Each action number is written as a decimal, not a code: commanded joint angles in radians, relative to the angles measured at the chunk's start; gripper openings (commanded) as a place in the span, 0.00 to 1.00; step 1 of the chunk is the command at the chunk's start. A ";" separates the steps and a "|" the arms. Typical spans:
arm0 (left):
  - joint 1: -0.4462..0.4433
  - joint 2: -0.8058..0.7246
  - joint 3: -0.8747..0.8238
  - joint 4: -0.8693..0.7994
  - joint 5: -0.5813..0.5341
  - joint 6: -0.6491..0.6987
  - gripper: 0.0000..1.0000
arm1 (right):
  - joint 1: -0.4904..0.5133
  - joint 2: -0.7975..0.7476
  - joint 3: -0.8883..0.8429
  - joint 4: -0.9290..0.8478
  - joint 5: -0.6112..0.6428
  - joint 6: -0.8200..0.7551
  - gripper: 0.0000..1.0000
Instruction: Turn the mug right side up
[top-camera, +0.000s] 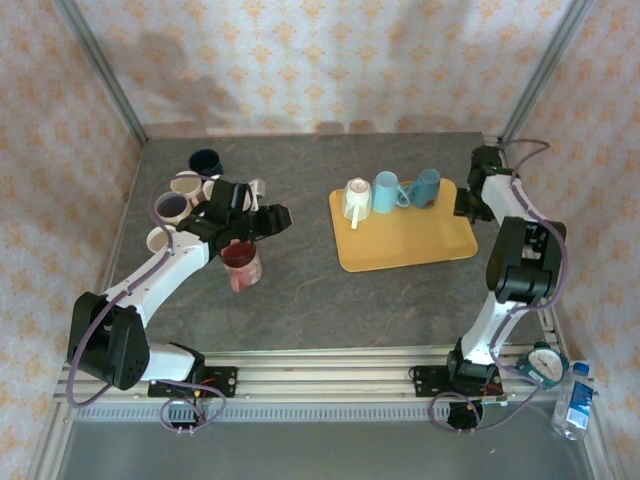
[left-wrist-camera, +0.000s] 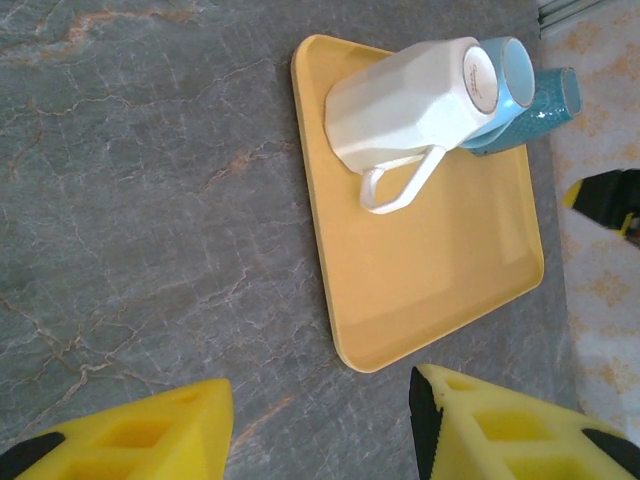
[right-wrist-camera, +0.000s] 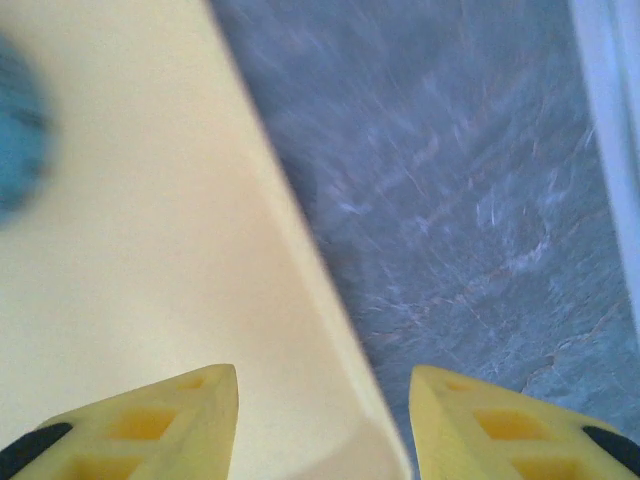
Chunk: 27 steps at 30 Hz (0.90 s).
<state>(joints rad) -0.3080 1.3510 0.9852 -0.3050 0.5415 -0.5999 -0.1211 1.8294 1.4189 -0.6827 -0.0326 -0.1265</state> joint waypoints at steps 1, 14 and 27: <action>-0.005 -0.036 0.035 -0.046 -0.033 0.041 0.50 | 0.088 -0.101 -0.005 0.015 0.050 0.094 0.48; 0.000 -0.084 0.045 -0.130 -0.063 0.132 0.50 | 0.568 -0.122 -0.052 0.147 0.005 0.544 0.38; 0.014 -0.089 0.035 -0.106 -0.047 0.138 0.50 | 0.663 0.122 0.175 0.038 0.063 0.650 0.39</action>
<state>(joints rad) -0.3050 1.2823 1.0138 -0.4137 0.4931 -0.4877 0.5369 1.9305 1.5475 -0.5919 -0.0250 0.4740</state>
